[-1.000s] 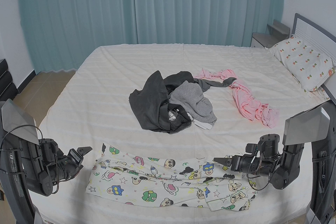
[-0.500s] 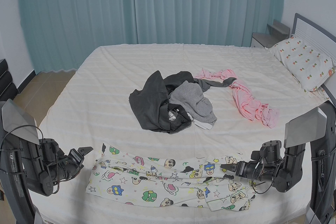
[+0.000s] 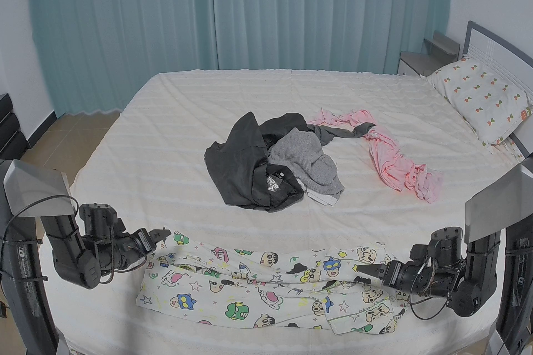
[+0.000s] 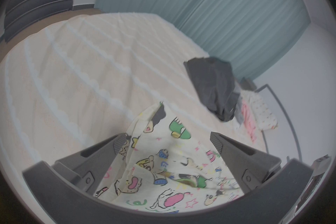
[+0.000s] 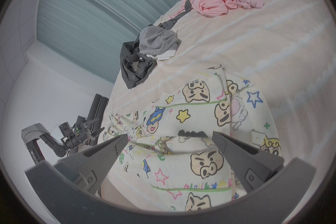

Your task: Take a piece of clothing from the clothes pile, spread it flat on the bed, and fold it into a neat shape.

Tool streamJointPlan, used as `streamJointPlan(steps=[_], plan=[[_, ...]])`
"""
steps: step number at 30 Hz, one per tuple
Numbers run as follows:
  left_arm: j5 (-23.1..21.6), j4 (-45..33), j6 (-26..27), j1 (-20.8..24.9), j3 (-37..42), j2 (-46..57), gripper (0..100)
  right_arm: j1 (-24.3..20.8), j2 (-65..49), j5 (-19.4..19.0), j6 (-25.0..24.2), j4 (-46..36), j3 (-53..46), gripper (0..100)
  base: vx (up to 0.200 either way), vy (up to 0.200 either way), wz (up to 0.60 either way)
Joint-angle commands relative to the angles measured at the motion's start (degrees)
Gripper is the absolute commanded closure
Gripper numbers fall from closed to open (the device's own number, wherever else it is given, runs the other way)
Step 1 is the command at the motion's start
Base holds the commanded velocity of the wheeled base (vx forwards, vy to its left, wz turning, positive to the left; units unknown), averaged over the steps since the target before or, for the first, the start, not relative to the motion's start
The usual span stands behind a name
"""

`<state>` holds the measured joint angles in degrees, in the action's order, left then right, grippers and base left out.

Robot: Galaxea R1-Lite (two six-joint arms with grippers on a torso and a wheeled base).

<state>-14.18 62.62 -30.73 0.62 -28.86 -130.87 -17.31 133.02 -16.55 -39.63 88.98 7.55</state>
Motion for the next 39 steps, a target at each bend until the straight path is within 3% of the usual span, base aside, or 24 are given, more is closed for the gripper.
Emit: streamJointPlan(steps=[1, 14, 32, 39], plan=[[0.6, -10.1, 7.5, 3.1, -11.0, -0.6, 0, -1.7, -0.7, 0.2, -0.4, 0.7, -2.2, 0, 0.000, 0.000, 0.00], [1.2, -10.2, 9.3, 4.5, -11.6, -7.1, 0, -2.3, -0.7, 0.2, 0.0, 0.7, -2.4, 0, 0.000, 0.000, 0.00], [1.2, -10.1, 9.6, 3.3, -8.6, -5.4, 0, -2.4, -0.1, 0.2, 0.0, 0.7, -2.5, 0, 0.000, 0.000, 0.00], [1.2, -10.3, 12.5, 1.1, -8.5, -3.7, 0, -2.4, 0.0, 0.2, 0.0, 0.7, -2.5, 0, 0.000, 0.000, 0.00]])
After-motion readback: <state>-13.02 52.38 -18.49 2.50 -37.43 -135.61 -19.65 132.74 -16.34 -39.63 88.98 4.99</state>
